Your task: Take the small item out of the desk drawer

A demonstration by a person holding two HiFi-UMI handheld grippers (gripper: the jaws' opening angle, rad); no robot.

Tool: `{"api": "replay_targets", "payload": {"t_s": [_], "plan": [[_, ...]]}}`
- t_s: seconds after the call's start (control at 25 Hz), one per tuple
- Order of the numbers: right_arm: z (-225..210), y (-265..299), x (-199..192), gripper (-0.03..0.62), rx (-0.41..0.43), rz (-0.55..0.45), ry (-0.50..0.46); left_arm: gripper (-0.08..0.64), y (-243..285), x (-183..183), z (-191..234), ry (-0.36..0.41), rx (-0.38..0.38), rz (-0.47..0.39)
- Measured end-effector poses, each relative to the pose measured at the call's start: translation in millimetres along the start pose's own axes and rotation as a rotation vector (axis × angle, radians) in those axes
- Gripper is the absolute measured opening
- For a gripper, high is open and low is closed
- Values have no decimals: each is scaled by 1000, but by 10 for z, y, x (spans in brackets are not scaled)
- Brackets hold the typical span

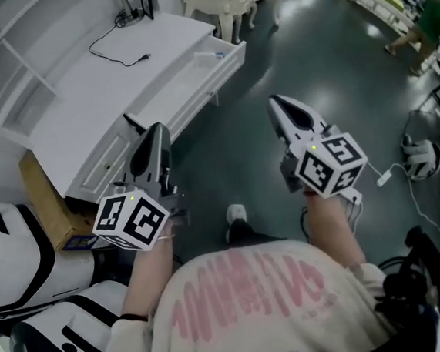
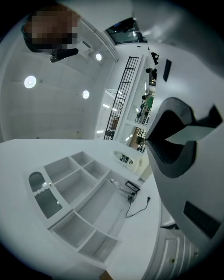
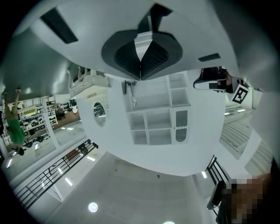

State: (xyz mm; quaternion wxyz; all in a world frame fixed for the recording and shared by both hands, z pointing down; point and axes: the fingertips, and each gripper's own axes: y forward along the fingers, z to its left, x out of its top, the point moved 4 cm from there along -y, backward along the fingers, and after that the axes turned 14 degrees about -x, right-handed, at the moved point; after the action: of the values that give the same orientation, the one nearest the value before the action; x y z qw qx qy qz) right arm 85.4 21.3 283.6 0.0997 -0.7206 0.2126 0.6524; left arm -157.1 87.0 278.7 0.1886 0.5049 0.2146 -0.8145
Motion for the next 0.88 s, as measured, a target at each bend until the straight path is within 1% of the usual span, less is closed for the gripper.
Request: {"api": "replay_targets", "payload": {"t_s": [0.2,0.36,0.44,0.6,0.76,0.88], "plan": [[-366,732,253,17,32,3,17,28,672,141,345,-2,10,-5],[-517,1222,382,17,78,1,-6,28,1108,164,612,13,32,9],[-578,1416,401,17,85,4,-12,28,1239,153,721,12,33,14],[-633,1716,327,17,92,32,-9,28,1399,106,951,-1,41,37],[-644,1973,187,17,105,68,-22,28,1590,19,1251,-10,71,56],[-695,2220,93,17,99,93,-25,28,1788,-64,1487,-13,76,81]]}}
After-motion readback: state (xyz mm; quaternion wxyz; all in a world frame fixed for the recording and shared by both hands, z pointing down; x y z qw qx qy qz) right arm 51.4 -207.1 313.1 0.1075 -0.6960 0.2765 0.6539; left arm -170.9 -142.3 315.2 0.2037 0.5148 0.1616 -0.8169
